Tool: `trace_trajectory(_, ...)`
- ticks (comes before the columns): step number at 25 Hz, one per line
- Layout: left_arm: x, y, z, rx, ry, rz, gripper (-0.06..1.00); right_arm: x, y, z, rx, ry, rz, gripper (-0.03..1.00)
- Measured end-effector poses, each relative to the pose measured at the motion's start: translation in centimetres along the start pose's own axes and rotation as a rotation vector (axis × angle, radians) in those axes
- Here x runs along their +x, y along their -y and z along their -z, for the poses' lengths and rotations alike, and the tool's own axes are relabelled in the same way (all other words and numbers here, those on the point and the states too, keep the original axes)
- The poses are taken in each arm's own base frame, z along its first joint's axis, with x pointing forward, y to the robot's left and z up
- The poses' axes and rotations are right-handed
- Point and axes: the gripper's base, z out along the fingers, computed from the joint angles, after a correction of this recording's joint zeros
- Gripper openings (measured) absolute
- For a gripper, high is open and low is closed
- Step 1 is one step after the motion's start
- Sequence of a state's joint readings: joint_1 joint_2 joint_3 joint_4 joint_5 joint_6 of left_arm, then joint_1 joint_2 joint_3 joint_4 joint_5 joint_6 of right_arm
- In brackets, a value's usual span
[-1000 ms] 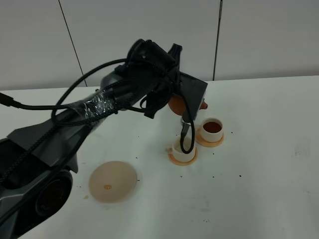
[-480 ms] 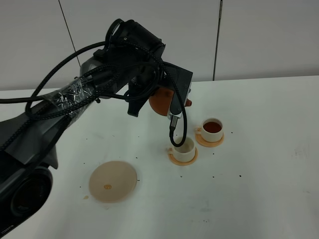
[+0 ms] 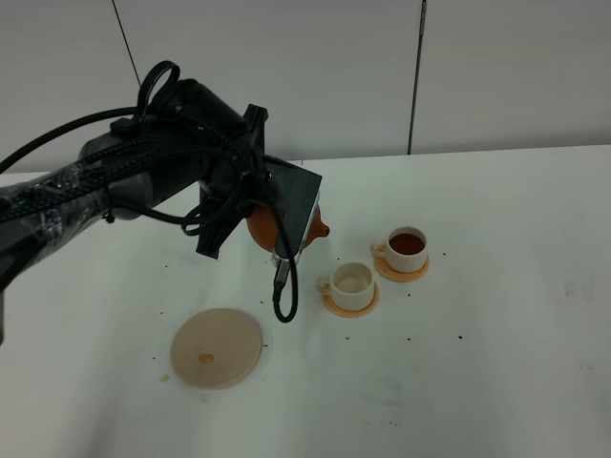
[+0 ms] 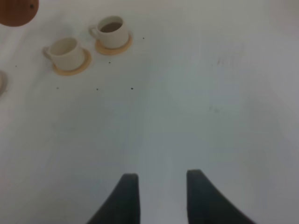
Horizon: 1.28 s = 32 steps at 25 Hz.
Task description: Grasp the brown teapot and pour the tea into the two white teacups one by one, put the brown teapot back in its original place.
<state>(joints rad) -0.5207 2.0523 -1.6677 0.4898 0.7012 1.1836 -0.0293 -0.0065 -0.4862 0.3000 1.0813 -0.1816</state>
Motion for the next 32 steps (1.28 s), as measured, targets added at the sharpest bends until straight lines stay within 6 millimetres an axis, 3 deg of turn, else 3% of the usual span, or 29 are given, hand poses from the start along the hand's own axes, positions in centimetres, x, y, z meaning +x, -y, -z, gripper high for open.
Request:
trace_trajectory(17,-2.2,1.0,-2.3,-0.037,0.005,-0.118,0.17,0.0,0.0,0.0,-0.001,0.000,0.000,0.24)
trace_trajectory(32,-3.8,1.3,-2.5,-0.037,-0.029,-0.216,0.17,0.0,0.0,0.0,-0.001,0.000,0.000,0.24)
